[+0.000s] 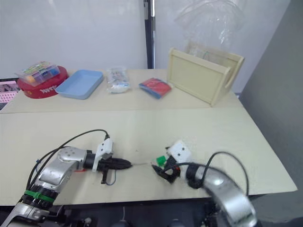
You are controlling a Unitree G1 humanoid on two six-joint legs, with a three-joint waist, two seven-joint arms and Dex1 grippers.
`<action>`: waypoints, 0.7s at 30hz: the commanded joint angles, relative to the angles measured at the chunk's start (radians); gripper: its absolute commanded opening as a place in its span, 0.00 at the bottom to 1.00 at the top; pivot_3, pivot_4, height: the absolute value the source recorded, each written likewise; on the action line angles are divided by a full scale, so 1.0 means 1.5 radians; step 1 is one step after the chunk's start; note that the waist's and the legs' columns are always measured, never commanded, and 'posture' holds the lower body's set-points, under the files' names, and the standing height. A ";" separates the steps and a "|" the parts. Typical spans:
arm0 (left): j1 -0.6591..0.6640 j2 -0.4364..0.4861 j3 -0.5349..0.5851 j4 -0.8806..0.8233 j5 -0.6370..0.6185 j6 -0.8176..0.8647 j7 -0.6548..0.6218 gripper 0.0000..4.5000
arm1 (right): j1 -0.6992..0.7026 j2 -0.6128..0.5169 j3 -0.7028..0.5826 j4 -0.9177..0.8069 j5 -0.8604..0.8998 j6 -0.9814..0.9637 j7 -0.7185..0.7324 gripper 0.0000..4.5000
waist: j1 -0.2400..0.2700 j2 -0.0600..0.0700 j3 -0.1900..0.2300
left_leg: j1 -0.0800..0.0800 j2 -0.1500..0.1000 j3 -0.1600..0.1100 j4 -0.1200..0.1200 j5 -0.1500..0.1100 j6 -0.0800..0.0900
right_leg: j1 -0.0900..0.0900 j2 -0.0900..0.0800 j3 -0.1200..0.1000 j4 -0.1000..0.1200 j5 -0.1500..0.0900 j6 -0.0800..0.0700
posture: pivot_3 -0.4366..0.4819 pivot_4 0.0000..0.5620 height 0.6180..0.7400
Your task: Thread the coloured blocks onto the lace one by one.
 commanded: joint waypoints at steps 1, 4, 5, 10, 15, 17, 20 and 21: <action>-0.006 0.005 -0.006 -0.014 -0.003 -0.011 -0.019 0.00 | -0.087 -0.058 0.055 0.092 0.003 -0.050 0.164 1.00 | 0.001 0.000 0.000 | 0.000 0.000 0.000 0.000 0.000 0.000 | 0.000 0.000 0.000 0.000 0.000 0.000 | 0.48 0.27 1.00; -0.006 0.004 -0.009 -0.024 -0.003 -0.009 -0.019 0.00 | -0.161 -0.074 0.122 0.211 -0.057 -0.131 0.245 1.00 | -0.001 0.000 0.000 | 0.000 0.000 0.000 0.000 0.000 0.001 | 0.000 0.001 0.000 -0.001 0.000 0.000 | 0.48 0.27 1.00; -0.006 0.004 -0.010 -0.028 -0.005 -0.007 -0.017 0.00 | -0.176 -0.072 0.136 0.241 -0.072 -0.155 0.261 1.00 | 0.000 0.000 0.000 | 0.000 0.000 0.000 0.000 0.000 0.001 | 0.000 0.000 0.000 -0.001 0.000 0.000 | 0.48 0.27 1.00; -0.002 0.003 -0.010 -0.044 -0.008 0.001 -0.010 0.00 | -0.214 -0.043 0.158 0.332 -0.097 -0.222 0.308 1.00 | 0.000 0.000 0.000 | -0.001 0.000 0.000 0.001 0.000 0.001 | 0.000 0.000 0.000 -0.002 0.000 0.000 | 0.48 0.27 1.00; 0.002 0.004 -0.012 -0.052 -0.003 0.000 -0.003 0.00 | -0.221 -0.019 0.152 0.381 -0.115 -0.262 0.322 0.88 | -0.001 0.000 0.000 | -0.001 0.000 0.000 0.001 0.000 0.001 | 0.000 0.000 0.000 -0.001 0.000 0.000 | 0.48 0.27 1.00; 0.002 0.002 -0.013 -0.055 -0.002 0.001 0.001 0.00 | -0.221 -0.012 0.147 0.388 -0.117 -0.266 0.323 0.75 | -0.001 0.000 0.000 | 0.000 0.000 0.000 0.001 0.000 0.001 | 0.000 0.000 0.000 -0.001 0.000 0.000 | 0.48 0.27 1.00; 0.001 -0.007 -0.019 -0.071 -0.003 0.009 0.014 0.00 | -0.220 -0.002 0.141 0.382 -0.114 -0.255 0.322 0.53 | -0.001 0.000 0.000 | 0.000 0.000 0.000 0.001 0.000 0.001 | 0.000 0.000 0.000 -0.001 0.000 0.000 | 0.48 0.27 1.00; 0.000 -0.011 -0.020 -0.077 -0.004 0.014 0.019 0.00 | -0.216 -0.001 0.141 0.376 -0.114 -0.250 0.320 0.45 | 0.000 0.000 0.000 | 0.000 0.000 0.000 0.001 0.000 0.001 | 0.000 0.000 0.000 -0.001 0.000 0.000 | 0.48 0.27 1.00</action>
